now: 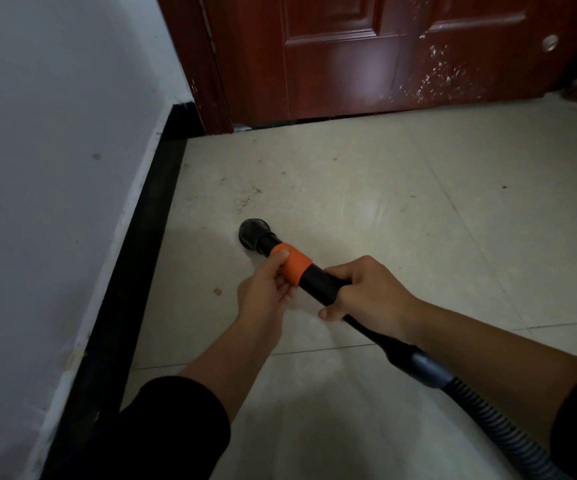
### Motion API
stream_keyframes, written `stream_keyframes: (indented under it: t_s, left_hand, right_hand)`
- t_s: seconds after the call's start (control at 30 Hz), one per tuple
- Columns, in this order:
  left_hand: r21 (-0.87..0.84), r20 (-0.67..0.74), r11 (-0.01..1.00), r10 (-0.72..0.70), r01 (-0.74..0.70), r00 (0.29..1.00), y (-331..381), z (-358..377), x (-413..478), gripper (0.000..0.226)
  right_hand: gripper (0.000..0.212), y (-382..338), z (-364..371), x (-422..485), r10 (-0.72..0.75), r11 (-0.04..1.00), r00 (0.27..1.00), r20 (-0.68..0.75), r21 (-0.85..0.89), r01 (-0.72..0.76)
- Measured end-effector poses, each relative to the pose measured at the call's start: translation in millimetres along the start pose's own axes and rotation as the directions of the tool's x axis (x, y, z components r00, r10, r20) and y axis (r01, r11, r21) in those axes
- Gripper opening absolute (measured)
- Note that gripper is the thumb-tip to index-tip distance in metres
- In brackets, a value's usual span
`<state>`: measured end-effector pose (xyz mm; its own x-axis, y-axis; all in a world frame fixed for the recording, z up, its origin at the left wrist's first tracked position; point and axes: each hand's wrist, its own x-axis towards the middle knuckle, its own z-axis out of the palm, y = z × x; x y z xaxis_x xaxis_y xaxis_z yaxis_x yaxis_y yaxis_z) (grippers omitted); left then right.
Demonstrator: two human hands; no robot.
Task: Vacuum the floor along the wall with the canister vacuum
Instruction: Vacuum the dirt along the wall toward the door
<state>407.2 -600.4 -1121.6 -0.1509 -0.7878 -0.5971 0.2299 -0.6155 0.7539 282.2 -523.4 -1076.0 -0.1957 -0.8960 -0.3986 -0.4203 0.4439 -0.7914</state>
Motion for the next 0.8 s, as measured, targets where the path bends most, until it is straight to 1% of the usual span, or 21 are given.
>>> stream_keyframes:
  t_s: [0.17,0.33,0.4,0.5,0.6,0.7,0.8]
  left_hand:
    - [-0.020,0.012,1.000,-0.019,0.019,1.000,-3,8,-11,0.032]
    - [-0.008,0.010,1.000,-0.030,0.031,0.999,-7,9,-22,0.024]
    - [0.001,-0.006,0.999,-0.034,0.034,0.999,-8,6,-26,0.021]
    - [0.019,-0.070,1.000,-0.007,0.009,0.998,-11,-1,-33,0.017]
    - [0.025,-0.123,1.000,0.016,-0.013,0.992,-10,-11,-38,0.019]
    - [0.030,-0.146,0.999,0.026,-0.022,0.989,-5,-27,-39,0.027]
    - [0.035,-0.175,0.999,0.041,-0.036,0.984,0,-41,-39,0.025]
  right_hand:
    - [0.025,5,-7,-9,0.009,1.000,1.000,-0.011,-0.018,-0.009]
    - [0.025,11,-12,-17,0.014,1.000,1.000,0.016,-0.021,-0.014]
    - [0.025,12,-12,-20,0.013,1.000,0.999,0.037,-0.019,-0.012]
    - [0.026,12,-8,-23,-0.005,1.000,0.997,0.079,-0.024,0.007]
    - [0.024,9,1,-23,-0.023,0.999,0.993,0.118,-0.023,0.026]
    - [0.024,4,14,-20,-0.032,0.999,0.989,0.143,-0.015,0.034]
    - [0.024,-3,27,-16,-0.035,0.999,0.985,0.169,-0.005,0.036]
